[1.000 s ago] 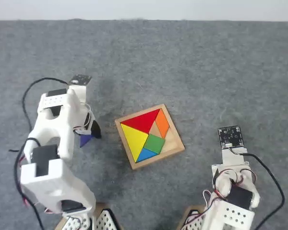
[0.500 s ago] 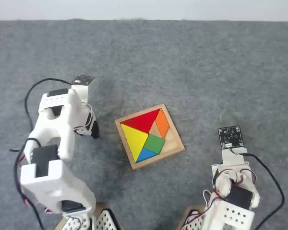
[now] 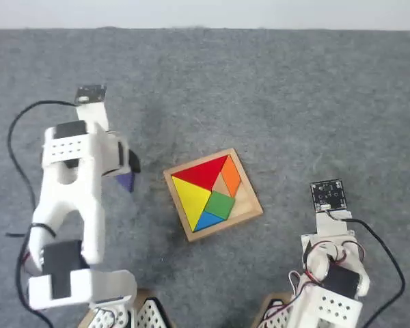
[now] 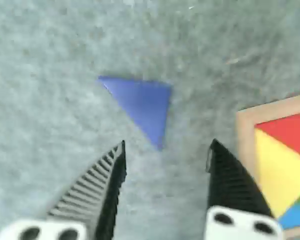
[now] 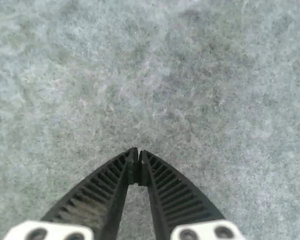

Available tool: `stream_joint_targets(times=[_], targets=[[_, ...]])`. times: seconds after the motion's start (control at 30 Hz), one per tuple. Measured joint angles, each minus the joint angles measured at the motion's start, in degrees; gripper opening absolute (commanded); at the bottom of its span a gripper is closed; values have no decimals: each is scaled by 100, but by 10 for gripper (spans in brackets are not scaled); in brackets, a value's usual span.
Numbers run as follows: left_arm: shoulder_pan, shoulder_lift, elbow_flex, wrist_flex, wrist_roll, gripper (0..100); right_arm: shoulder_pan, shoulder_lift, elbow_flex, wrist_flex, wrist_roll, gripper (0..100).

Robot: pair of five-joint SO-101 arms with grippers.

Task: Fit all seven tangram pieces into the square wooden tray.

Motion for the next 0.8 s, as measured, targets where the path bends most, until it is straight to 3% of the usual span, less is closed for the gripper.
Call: stream_joint_targets(times=[0.17, 0.33, 0.67, 0.8], targets=[[246, 88, 62, -712, 1793, 255, 0, 0, 0, 0, 0, 34], [-70, 791, 62, -897, 3622, 254, 0, 0, 0, 0, 0, 34], [-237, 1152, 62, -932, 3771, 252, 0, 0, 0, 0, 0, 34], [-62, 1152, 70, -1125, 3613, 203, 0, 0, 0, 0, 0, 34]])
